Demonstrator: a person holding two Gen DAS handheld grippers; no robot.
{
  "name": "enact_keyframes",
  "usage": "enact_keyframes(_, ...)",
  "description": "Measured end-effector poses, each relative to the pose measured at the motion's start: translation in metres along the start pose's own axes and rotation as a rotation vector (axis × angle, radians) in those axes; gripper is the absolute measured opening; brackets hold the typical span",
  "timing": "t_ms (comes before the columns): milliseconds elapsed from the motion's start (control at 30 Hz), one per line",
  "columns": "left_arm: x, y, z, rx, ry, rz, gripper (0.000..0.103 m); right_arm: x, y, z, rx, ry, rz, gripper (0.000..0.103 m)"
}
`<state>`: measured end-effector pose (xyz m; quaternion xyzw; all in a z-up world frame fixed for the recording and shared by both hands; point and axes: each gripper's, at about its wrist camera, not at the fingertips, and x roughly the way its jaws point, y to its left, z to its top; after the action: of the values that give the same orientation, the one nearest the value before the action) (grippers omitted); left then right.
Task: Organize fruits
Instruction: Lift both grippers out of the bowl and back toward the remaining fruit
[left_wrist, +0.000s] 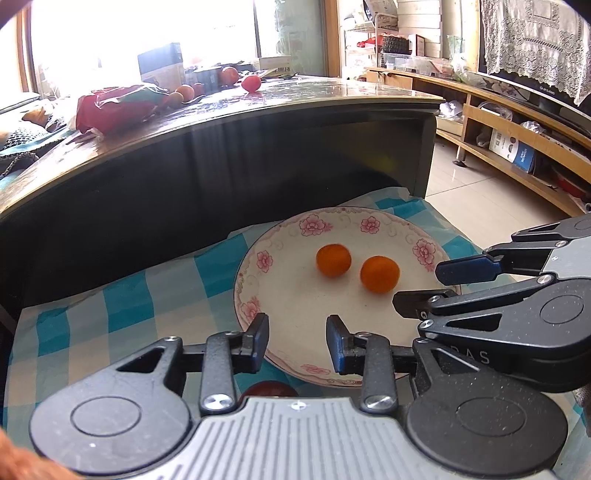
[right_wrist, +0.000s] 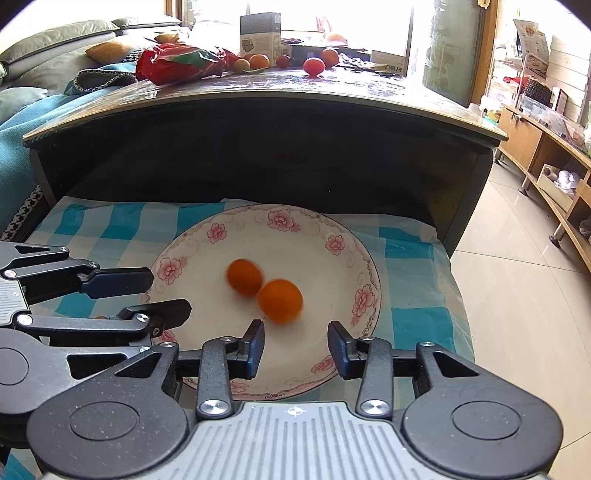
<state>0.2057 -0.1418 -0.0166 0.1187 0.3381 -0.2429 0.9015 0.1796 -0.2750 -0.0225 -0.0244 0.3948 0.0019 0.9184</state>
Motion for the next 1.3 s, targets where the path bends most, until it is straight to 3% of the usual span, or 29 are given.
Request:
enact_keyframes(800, -0.03, -0.004, 0.007, 0.034, -0.056, 0.022, 0.045, -0.024, 0.0, 0.006, -0.015, -0.071, -0.03, 0.043)
enact_keyframes(1300, -0.076, -0.002, -0.001, 0.057, -0.088, 0.039, 0.045, -0.058, 0.013, 0.0, -0.019, -0.111, -0.033, 0.043)
